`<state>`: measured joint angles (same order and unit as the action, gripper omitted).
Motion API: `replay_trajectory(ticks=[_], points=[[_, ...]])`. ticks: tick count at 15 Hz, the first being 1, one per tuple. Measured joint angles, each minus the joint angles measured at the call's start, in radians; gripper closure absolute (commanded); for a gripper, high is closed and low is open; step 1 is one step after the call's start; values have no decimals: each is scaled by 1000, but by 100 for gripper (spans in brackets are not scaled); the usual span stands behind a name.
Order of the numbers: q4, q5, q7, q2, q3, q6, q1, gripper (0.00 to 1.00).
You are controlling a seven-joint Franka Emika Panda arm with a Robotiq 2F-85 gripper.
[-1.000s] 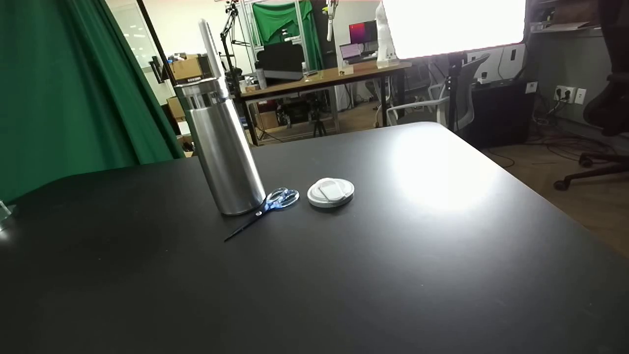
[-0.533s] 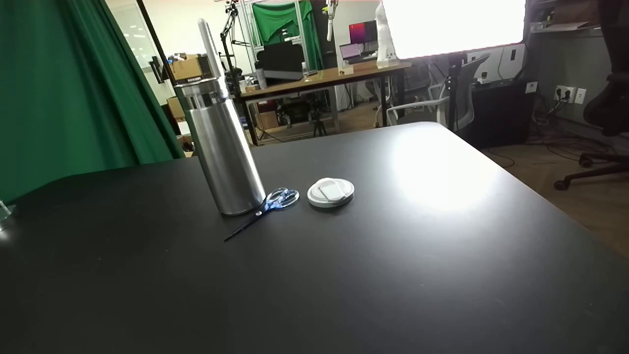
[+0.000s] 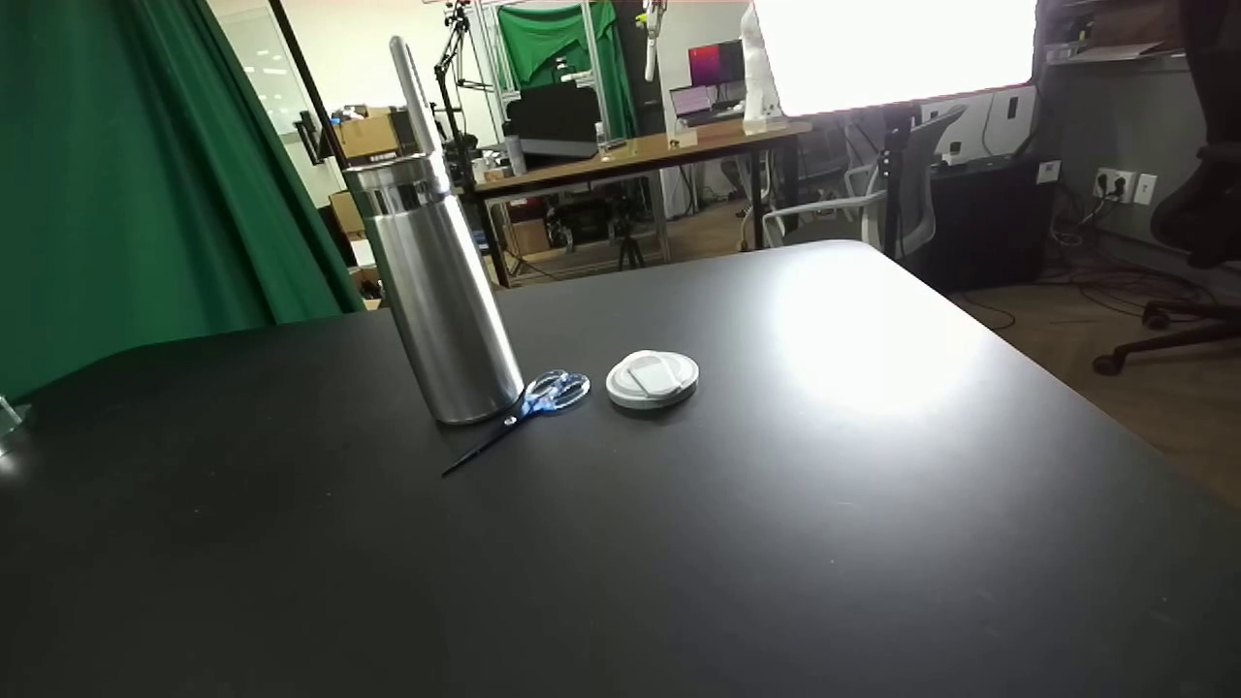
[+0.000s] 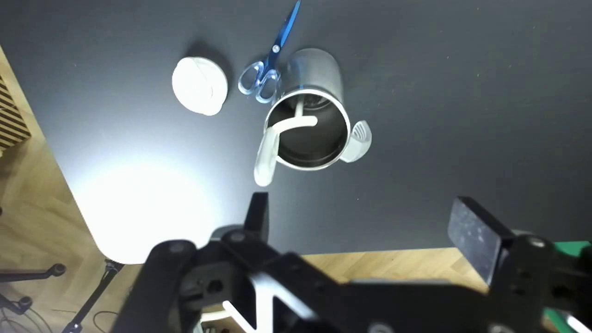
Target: Stir the contents in the flusk.
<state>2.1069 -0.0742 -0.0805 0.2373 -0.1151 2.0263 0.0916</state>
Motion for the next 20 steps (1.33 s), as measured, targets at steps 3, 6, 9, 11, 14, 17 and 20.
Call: replay_trajectory(ticks=[3,6,9,11,14,17,20], points=[[-114,39,-24,-107,-27,-9,12,0],[-161,82,-83,-183,-42,-25,24,0],[-162,92,-192,-229,-48,-38,37,0],[-159,91,-256,-251,-51,-47,47,0],[-147,86,-311,-272,-52,-61,64,0],[-139,78,-315,-278,-53,-62,71,0],[-139,78,-315,-278,-53,-62,71,0]])
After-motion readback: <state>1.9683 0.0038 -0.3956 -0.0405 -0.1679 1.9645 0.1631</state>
